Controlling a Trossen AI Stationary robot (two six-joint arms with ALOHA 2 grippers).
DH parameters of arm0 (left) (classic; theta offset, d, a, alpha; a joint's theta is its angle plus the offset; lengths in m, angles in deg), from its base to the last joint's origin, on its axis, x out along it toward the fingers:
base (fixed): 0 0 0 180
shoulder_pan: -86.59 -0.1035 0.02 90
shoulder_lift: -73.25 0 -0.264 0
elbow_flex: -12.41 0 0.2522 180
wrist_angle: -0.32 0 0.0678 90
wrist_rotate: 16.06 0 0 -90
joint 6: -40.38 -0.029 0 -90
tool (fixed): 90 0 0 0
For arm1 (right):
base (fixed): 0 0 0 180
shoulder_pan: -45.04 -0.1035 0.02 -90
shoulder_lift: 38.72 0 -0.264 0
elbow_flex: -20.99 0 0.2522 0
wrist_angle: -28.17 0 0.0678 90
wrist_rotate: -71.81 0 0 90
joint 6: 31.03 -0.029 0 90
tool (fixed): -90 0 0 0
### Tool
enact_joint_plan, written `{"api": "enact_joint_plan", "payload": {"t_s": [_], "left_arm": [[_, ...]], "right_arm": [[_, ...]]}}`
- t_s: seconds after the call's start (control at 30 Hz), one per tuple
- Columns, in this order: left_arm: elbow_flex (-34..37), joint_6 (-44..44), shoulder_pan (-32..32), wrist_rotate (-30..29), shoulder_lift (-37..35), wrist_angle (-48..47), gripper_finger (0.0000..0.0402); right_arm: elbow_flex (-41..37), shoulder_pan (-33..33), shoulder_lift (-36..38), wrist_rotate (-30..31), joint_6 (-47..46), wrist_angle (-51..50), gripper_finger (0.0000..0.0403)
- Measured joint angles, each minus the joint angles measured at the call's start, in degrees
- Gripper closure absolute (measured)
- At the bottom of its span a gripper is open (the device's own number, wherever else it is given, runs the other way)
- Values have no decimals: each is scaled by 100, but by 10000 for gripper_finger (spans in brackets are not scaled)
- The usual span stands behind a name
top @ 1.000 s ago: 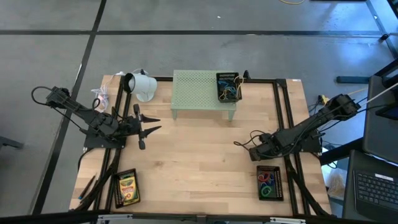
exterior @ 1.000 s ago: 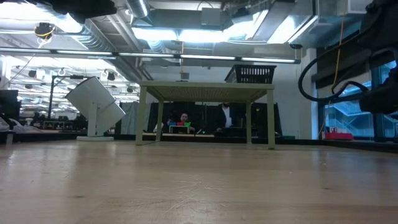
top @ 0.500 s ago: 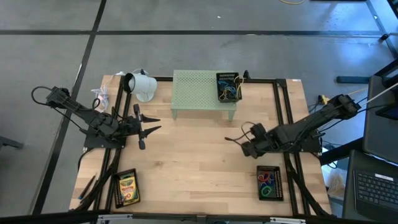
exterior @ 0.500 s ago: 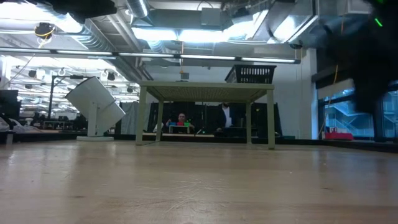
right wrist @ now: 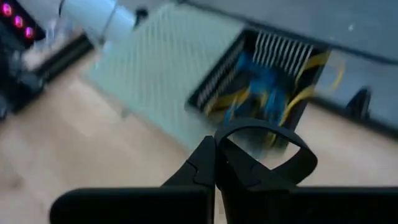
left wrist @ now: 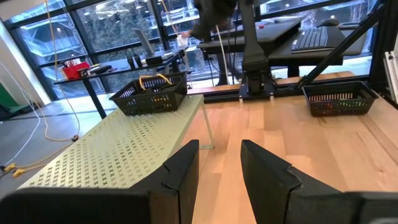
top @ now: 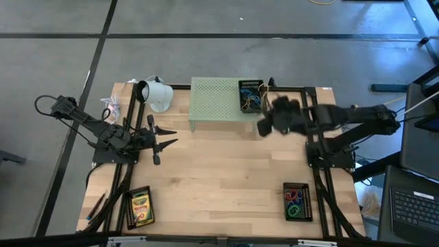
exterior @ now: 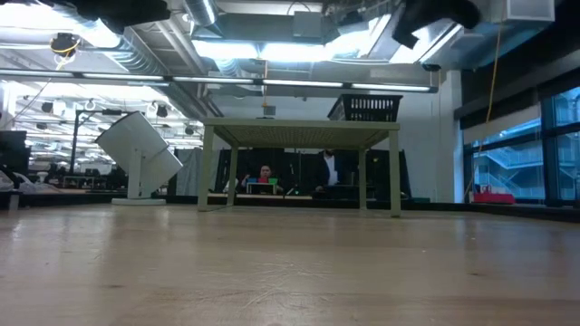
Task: Pick & Place Office Desk Supplies
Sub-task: Put the black rubber band into the black bin on the shelf, then put the right black bin on the shelf
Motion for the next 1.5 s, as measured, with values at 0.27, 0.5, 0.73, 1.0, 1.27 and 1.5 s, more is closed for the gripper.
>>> {"api": "enact_joint_plan", "payload": {"t_s": [0.27, 0.5, 0.73, 1.0, 1.27, 1.5], "left_arm": [[0, -2, 0, 8, -2, -3, 288], [0, 11, 0, 11, -2, -9, 288], [0, 135, 0, 11, 0, -42, 288], [0, 135, 0, 11, 0, -44, 288], [0, 137, 0, 11, -1, -44, 288], [0, 137, 0, 11, 0, -46, 288]], "right_arm": [[90, 1592, -245, -813, 1364, 1175, 396], [88, 2564, -844, -1546, 1927, 1813, 396], [88, 2900, -1206, -2101, 1995, 1864, 383], [88, 2911, -1220, -2101, 2359, 1952, 289], [162, 2913, -1216, -2513, 2361, 1866, 186], [885, 2723, -1206, -4065, 1803, 1118, 175]]}}
